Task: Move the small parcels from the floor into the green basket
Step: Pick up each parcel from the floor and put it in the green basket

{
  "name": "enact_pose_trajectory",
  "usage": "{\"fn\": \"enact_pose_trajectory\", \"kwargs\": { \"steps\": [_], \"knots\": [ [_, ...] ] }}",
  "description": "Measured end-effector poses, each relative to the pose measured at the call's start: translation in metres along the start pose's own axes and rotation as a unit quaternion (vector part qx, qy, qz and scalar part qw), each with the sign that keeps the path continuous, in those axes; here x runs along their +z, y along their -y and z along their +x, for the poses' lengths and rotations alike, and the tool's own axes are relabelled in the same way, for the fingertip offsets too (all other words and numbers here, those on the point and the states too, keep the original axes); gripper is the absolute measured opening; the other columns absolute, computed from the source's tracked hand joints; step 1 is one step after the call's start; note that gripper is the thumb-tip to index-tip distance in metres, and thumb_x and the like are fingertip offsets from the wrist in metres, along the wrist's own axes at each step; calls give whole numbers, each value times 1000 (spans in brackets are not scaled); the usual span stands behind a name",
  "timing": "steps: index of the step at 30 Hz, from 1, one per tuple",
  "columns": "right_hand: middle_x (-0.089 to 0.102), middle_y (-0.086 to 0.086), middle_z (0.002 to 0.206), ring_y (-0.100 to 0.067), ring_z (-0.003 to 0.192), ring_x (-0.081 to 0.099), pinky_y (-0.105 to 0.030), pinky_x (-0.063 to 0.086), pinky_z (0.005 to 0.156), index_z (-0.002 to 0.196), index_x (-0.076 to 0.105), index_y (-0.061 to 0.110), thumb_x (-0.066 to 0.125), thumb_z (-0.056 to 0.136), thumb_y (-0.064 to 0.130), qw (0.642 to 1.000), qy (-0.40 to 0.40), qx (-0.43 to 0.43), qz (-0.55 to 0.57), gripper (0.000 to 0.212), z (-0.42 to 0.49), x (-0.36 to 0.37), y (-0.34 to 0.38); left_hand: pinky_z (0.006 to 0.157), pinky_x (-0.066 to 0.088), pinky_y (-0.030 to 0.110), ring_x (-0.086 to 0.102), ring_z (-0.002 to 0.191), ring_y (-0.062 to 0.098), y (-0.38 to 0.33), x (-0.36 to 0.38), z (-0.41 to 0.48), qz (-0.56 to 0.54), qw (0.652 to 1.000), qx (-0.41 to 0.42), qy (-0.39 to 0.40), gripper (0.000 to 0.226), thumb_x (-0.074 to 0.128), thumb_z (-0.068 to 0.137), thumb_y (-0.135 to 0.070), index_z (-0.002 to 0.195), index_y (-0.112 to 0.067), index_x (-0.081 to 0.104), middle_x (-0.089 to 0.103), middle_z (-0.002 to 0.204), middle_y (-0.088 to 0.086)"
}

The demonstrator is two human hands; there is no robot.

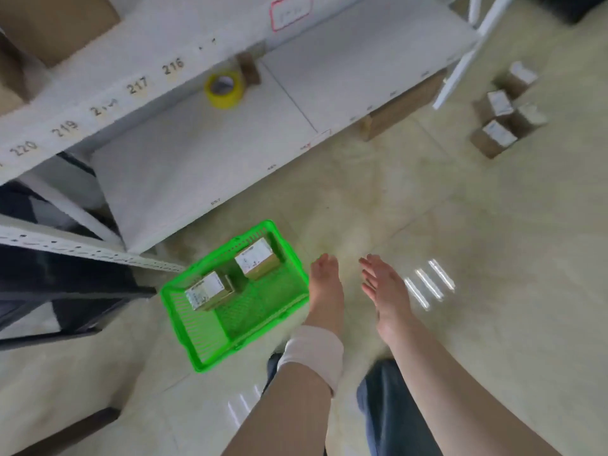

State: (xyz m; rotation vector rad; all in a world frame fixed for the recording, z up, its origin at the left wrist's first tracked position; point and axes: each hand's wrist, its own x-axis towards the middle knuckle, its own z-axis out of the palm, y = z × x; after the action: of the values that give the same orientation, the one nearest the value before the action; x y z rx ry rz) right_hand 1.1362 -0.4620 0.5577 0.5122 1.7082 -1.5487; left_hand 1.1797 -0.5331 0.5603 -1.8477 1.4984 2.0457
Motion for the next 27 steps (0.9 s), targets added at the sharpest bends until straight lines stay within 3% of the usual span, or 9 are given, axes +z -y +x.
{"fn": "enact_pose_trajectory", "kwargs": {
  "steps": [2, 5, 10, 14, 21, 23, 26, 27],
  "knots": [
    [56, -13, 133, -29, 130, 46, -35, 39, 104, 125, 52, 8, 43, 98, 23, 999, -25, 2, 30, 33, 4, -64, 26, 93, 31, 26, 44, 127, 23, -3, 63, -21, 32, 999, 14, 35, 41, 35, 98, -32, 133, -13, 43, 49, 129, 7],
    [56, -12, 133, -27, 128, 48, -32, 38, 100, 125, 51, 8, 42, 98, 21, 996, -51, -17, 74, 32, 18, -159, 62, 90, 33, 26, 49, 106, 18, -7, 158, -47, 20, 998, 13, 62, 19, 41, 96, -26, 109, -20, 55, 49, 109, 0],
    [60, -6, 124, -24, 125, 50, -33, 39, 104, 128, 51, 11, 46, 96, 26, 983, -106, -28, 147, 36, 44, -296, 119, 100, 32, 27, 46, 119, 17, -21, 308, -88, 41, 986, 33, 157, 40, 39, 96, -30, 134, -17, 42, 49, 127, 0],
    [59, -4, 129, -22, 122, 51, -32, 39, 103, 133, 48, 10, 44, 97, 29, 980, -109, -31, 161, 42, 81, -356, 174, 103, 29, 27, 42, 128, 17, -56, 398, -99, 74, 975, 61, 202, 46, 38, 95, -32, 139, -18, 36, 43, 141, 1],
    [57, -3, 131, -21, 119, 51, -34, 38, 107, 134, 47, 9, 44, 96, 33, 983, -110, -41, 144, 45, 152, -429, 304, 113, 27, 33, 39, 132, 17, -139, 530, -86, 74, 975, 60, 200, 48, 37, 95, -33, 141, -17, 34, 41, 144, 1],
    [58, -3, 130, -22, 119, 52, -35, 39, 106, 133, 48, 9, 44, 96, 33, 983, -113, -38, 141, 44, 171, -453, 339, 114, 27, 34, 39, 131, 17, -161, 567, -82, 83, 974, 63, 202, 46, 36, 95, -33, 139, -17, 37, 43, 139, -2],
    [59, -3, 128, -22, 120, 52, -33, 41, 102, 130, 50, 9, 44, 96, 32, 980, -124, -40, 152, 41, 202, -496, 393, 108, 31, 31, 42, 117, 15, -196, 635, -77, 85, 970, 78, 215, 31, 35, 96, -30, 120, -19, 51, 48, 115, -7],
    [60, -3, 126, -22, 119, 53, -31, 41, 99, 128, 50, 10, 44, 96, 32, 978, -128, -41, 157, 40, 211, -510, 410, 109, 31, 33, 42, 117, 15, -207, 660, -77, 88, 969, 80, 217, 33, 35, 96, -30, 123, -17, 50, 49, 118, -5]
  ]
}}
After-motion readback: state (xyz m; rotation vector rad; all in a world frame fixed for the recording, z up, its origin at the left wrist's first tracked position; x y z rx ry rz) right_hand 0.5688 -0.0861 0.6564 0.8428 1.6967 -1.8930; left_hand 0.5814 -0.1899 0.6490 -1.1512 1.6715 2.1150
